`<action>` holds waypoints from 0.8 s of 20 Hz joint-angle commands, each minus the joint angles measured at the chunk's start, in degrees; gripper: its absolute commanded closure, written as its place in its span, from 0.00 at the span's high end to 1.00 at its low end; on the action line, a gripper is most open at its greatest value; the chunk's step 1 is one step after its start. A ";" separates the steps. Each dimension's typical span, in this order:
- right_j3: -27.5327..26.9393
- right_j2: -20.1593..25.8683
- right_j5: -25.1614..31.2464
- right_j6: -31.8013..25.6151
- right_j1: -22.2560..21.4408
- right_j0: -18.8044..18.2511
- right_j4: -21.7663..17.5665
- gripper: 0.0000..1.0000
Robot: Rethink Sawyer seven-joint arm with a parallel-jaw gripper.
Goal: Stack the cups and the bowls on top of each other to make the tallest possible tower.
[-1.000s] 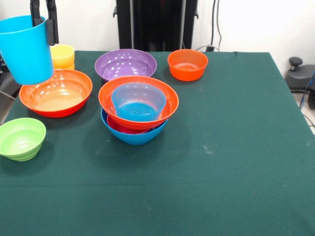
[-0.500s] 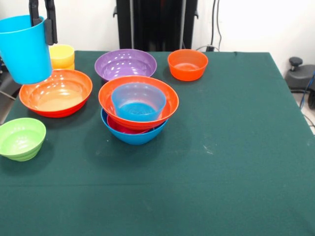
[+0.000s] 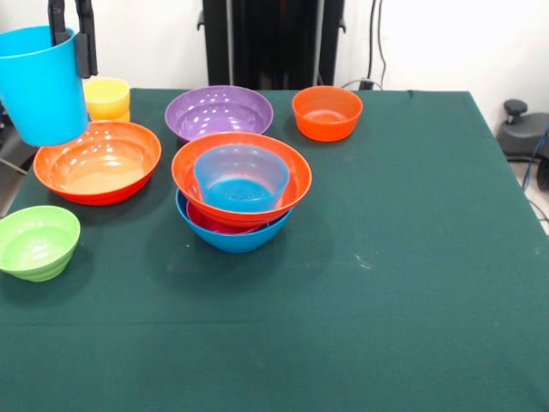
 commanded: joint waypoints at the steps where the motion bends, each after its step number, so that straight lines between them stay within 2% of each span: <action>1: 7.96 -1.70 -4.59 6.57 1.42 2.52 -1.90 0.00; 5: 10.32 -1.79 -6.32 6.60 0.94 2.47 -1.49 0.00; 16: 15.83 -1.18 -6.60 3.32 -2.66 0.01 -0.07 0.00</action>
